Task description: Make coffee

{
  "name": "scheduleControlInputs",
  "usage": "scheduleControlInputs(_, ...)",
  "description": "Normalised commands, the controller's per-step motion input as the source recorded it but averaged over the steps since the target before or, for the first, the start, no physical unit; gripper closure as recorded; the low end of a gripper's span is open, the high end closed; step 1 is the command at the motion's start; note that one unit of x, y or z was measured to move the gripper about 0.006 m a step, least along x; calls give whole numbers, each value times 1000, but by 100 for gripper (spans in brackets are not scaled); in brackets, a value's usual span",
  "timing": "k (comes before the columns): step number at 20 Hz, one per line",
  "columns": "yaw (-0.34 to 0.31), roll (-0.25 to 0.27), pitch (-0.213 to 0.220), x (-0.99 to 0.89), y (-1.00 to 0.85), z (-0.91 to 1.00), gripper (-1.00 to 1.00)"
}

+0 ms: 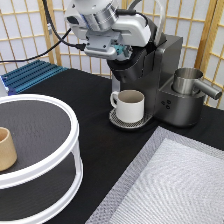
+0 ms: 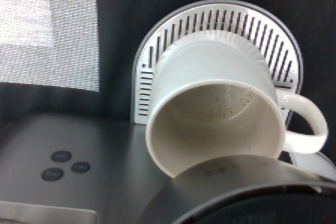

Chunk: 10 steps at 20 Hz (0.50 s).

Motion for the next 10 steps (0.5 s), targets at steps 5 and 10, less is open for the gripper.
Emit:
scheduleControlInputs(5,-66,-115,-1,58,347,1,100)
scheduleControlInputs(10,-61,-115,-23,10,286,47,-100)
